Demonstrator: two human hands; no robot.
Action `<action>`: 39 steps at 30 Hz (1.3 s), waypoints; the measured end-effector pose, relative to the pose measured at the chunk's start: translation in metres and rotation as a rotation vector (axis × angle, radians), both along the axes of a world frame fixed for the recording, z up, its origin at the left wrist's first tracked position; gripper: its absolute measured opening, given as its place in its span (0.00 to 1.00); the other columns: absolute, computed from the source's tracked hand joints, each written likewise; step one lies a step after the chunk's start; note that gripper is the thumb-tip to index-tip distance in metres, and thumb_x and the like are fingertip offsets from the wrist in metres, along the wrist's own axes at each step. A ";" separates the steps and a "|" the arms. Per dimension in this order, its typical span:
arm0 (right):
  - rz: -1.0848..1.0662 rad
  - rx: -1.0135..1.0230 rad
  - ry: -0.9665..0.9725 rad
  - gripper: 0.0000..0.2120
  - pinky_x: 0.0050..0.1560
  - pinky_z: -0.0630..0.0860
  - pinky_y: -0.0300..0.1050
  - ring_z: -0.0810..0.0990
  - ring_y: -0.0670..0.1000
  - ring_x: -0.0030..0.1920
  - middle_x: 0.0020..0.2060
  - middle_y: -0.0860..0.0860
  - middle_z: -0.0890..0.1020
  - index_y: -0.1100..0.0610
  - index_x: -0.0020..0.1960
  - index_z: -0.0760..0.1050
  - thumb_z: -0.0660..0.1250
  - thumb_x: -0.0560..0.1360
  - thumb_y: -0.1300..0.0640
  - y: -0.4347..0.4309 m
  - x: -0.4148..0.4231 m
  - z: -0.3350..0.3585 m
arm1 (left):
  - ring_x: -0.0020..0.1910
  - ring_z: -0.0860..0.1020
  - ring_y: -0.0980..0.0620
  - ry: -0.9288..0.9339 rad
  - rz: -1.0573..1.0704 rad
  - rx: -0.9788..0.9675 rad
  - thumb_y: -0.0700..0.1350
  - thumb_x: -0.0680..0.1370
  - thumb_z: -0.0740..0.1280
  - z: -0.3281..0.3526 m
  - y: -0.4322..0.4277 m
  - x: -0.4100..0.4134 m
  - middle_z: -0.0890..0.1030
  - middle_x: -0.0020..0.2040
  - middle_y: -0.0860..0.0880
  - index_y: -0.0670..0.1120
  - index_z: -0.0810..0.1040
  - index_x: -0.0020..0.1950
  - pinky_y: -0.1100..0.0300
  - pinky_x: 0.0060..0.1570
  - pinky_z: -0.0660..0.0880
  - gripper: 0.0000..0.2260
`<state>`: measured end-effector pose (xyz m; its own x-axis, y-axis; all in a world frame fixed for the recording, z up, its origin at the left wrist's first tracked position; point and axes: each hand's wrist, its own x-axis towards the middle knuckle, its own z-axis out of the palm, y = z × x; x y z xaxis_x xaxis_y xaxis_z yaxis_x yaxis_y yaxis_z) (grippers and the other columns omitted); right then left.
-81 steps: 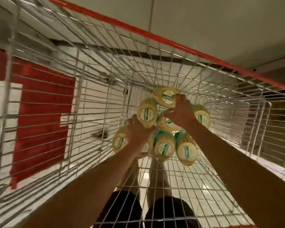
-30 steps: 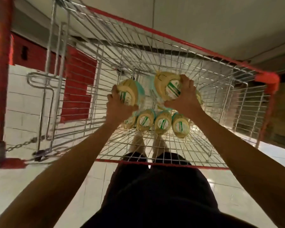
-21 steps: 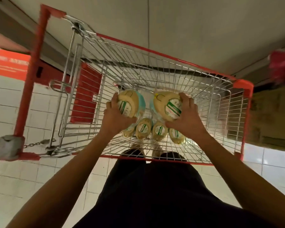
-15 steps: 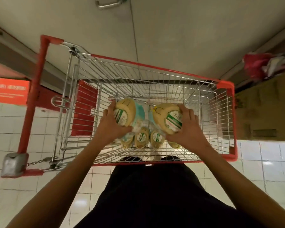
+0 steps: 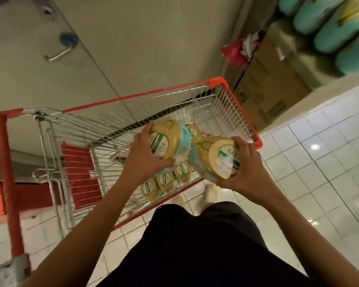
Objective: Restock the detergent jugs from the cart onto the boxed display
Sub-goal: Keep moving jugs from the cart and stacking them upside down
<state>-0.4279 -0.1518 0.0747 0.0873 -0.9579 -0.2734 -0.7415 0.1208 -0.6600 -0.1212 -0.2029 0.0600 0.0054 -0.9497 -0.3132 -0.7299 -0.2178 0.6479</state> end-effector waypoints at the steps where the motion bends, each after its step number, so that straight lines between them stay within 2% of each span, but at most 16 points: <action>1: -0.039 -0.008 0.001 0.59 0.65 0.75 0.52 0.67 0.50 0.65 0.69 0.46 0.66 0.44 0.81 0.53 0.84 0.60 0.38 0.011 -0.011 0.003 | 0.70 0.70 0.45 0.006 -0.038 -0.014 0.60 0.61 0.84 0.004 -0.001 -0.015 0.66 0.73 0.47 0.62 0.51 0.83 0.41 0.68 0.73 0.59; 3: -0.115 -0.026 0.007 0.60 0.63 0.73 0.51 0.67 0.50 0.63 0.67 0.45 0.66 0.44 0.81 0.53 0.82 0.59 0.37 0.031 -0.036 0.010 | 0.70 0.71 0.45 0.027 -0.113 -0.029 0.65 0.58 0.81 0.012 -0.003 -0.046 0.66 0.73 0.49 0.65 0.50 0.82 0.40 0.67 0.74 0.59; 7: -0.253 -0.060 0.021 0.59 0.63 0.74 0.54 0.66 0.50 0.63 0.65 0.43 0.66 0.43 0.81 0.53 0.80 0.58 0.37 0.065 -0.091 0.018 | 0.66 0.69 0.52 0.083 -0.231 -0.051 0.69 0.56 0.76 0.022 -0.009 -0.116 0.65 0.71 0.54 0.69 0.48 0.81 0.48 0.63 0.73 0.59; 12: -0.359 -0.067 0.011 0.59 0.65 0.76 0.55 0.65 0.47 0.65 0.66 0.41 0.65 0.44 0.81 0.54 0.81 0.58 0.38 0.088 -0.172 0.026 | 0.67 0.69 0.52 0.105 -0.314 -0.073 0.68 0.56 0.78 0.021 -0.019 -0.211 0.65 0.73 0.53 0.71 0.49 0.81 0.48 0.62 0.73 0.59; 17: -0.382 -0.071 0.023 0.59 0.65 0.76 0.55 0.65 0.48 0.65 0.66 0.41 0.65 0.44 0.82 0.53 0.80 0.59 0.38 0.094 -0.262 0.035 | 0.64 0.68 0.53 0.116 -0.364 -0.128 0.58 0.60 0.86 0.015 -0.026 -0.316 0.64 0.69 0.55 0.73 0.48 0.80 0.52 0.59 0.70 0.60; 20: -0.394 -0.068 0.033 0.59 0.66 0.75 0.55 0.65 0.47 0.66 0.69 0.43 0.65 0.46 0.83 0.53 0.77 0.59 0.35 0.094 -0.315 0.043 | 0.66 0.68 0.53 0.117 -0.415 -0.151 0.58 0.62 0.86 0.020 -0.032 -0.375 0.64 0.75 0.51 0.74 0.47 0.80 0.53 0.61 0.70 0.60; 22: -0.410 -0.076 0.040 0.60 0.66 0.75 0.53 0.63 0.46 0.65 0.70 0.43 0.65 0.46 0.83 0.53 0.76 0.59 0.34 0.095 -0.348 0.048 | 0.67 0.69 0.52 0.117 -0.450 -0.164 0.58 0.62 0.85 0.026 -0.038 -0.410 0.64 0.77 0.51 0.73 0.48 0.81 0.52 0.61 0.71 0.60; 25: -0.440 -0.109 0.047 0.60 0.63 0.73 0.47 0.64 0.45 0.64 0.68 0.41 0.65 0.46 0.83 0.53 0.76 0.58 0.33 0.092 -0.391 0.057 | 0.66 0.70 0.53 0.145 -0.488 -0.185 0.59 0.63 0.85 0.041 -0.050 -0.453 0.64 0.71 0.54 0.72 0.49 0.81 0.54 0.60 0.71 0.58; 28: -0.452 -0.150 0.060 0.59 0.58 0.68 0.37 0.65 0.45 0.63 0.67 0.41 0.65 0.44 0.82 0.54 0.76 0.58 0.31 0.070 -0.431 0.070 | 0.67 0.71 0.49 0.152 -0.515 -0.227 0.63 0.61 0.82 0.062 -0.073 -0.494 0.65 0.67 0.55 0.71 0.50 0.81 0.49 0.62 0.74 0.57; 30: -0.441 -0.178 0.067 0.59 0.56 0.65 0.33 0.65 0.45 0.63 0.65 0.39 0.65 0.44 0.82 0.55 0.76 0.58 0.31 0.047 -0.456 0.080 | 0.66 0.72 0.49 0.144 -0.521 -0.268 0.65 0.59 0.80 0.077 -0.094 -0.520 0.65 0.66 0.57 0.71 0.51 0.81 0.48 0.62 0.74 0.56; 33: -0.418 -0.225 0.064 0.58 0.57 0.69 0.37 0.67 0.45 0.63 0.63 0.37 0.64 0.44 0.82 0.55 0.77 0.58 0.32 0.006 -0.490 0.099 | 0.65 0.70 0.55 0.137 -0.515 -0.337 0.63 0.60 0.82 0.094 -0.135 -0.551 0.64 0.66 0.59 0.71 0.52 0.82 0.58 0.61 0.71 0.57; 35: -0.396 -0.257 0.066 0.58 0.58 0.71 0.40 0.68 0.46 0.62 0.62 0.36 0.64 0.42 0.81 0.55 0.77 0.57 0.32 -0.025 -0.511 0.113 | 0.64 0.69 0.60 0.152 -0.502 -0.372 0.66 0.59 0.81 0.107 -0.168 -0.569 0.63 0.65 0.62 0.72 0.53 0.82 0.66 0.60 0.67 0.57; 36: -0.384 -0.273 0.064 0.58 0.57 0.73 0.41 0.68 0.46 0.62 0.62 0.36 0.65 0.41 0.81 0.55 0.77 0.57 0.32 -0.041 -0.521 0.120 | 0.64 0.70 0.61 0.163 -0.493 -0.385 0.68 0.58 0.79 0.115 -0.185 -0.578 0.64 0.65 0.63 0.72 0.54 0.81 0.67 0.59 0.67 0.56; 39: -0.347 -0.298 0.031 0.57 0.57 0.74 0.41 0.68 0.43 0.63 0.60 0.34 0.66 0.37 0.79 0.55 0.78 0.57 0.33 -0.091 -0.551 0.140 | 0.65 0.70 0.62 0.178 -0.457 -0.425 0.70 0.57 0.76 0.140 -0.240 -0.605 0.66 0.67 0.61 0.72 0.56 0.81 0.60 0.63 0.69 0.55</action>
<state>-0.9785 -0.2424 0.2145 -0.2567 -0.9663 0.0207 -0.7104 0.1741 -0.6819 -0.7260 -0.4425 0.1995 -0.4458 -0.8854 0.1313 -0.5619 0.3910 0.7290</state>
